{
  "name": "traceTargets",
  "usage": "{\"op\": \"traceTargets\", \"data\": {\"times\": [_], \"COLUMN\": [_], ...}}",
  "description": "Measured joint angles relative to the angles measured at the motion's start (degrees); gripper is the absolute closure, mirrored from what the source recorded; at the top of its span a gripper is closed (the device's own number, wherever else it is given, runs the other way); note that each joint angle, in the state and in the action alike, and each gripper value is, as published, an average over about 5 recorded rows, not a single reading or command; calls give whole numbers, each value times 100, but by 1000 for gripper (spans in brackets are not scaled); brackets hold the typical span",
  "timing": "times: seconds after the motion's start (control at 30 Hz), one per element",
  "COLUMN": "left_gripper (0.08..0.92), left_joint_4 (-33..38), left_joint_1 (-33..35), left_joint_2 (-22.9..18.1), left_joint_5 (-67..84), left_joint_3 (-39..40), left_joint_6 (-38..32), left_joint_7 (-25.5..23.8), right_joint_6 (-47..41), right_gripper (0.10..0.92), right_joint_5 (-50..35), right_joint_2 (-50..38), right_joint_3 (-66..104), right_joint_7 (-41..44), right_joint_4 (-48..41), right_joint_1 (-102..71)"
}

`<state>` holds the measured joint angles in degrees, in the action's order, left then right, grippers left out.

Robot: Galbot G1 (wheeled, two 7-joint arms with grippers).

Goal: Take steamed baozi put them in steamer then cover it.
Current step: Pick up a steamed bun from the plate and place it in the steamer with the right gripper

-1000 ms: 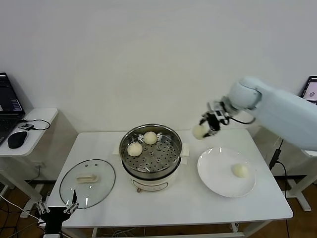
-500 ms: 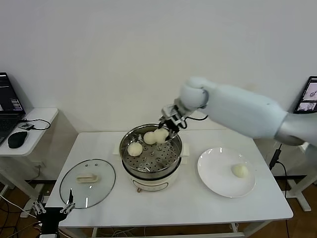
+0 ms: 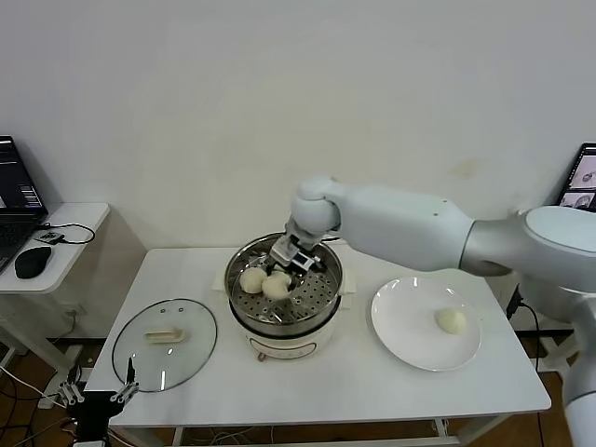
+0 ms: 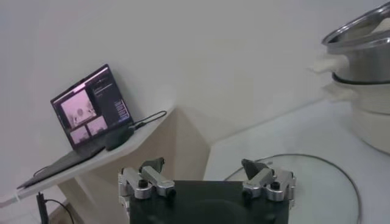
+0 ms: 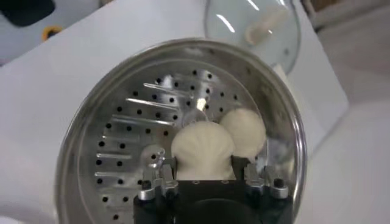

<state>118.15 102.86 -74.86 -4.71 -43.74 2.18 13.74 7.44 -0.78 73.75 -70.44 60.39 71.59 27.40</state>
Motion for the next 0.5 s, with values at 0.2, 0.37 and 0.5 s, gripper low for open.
{"op": "traceTargets", "data": {"times": [0.2,0.37,0.5], "left_gripper": [177,177,177], "left_joint_4": [-21,-24,-16], "left_joint_1": [3,11,25], "left_joint_2": [-8,-16,-15], "left_joint_5": [5,6,7], "left_joint_3": [1,7,0], "left_joint_6": [-15,-21,-22], "left_joint_7": [12,24,26], "right_joint_6": [308,440,499], "right_gripper": [424,369,281], "right_joint_5": [143,219,234], "right_joint_2": [100,122,99], "right_joint_3": [-123,-180,-184], "right_joint_7": [52,69,85], "right_joint_4": [23,52,80], "right_joint_1": [1,-38,-18]}}
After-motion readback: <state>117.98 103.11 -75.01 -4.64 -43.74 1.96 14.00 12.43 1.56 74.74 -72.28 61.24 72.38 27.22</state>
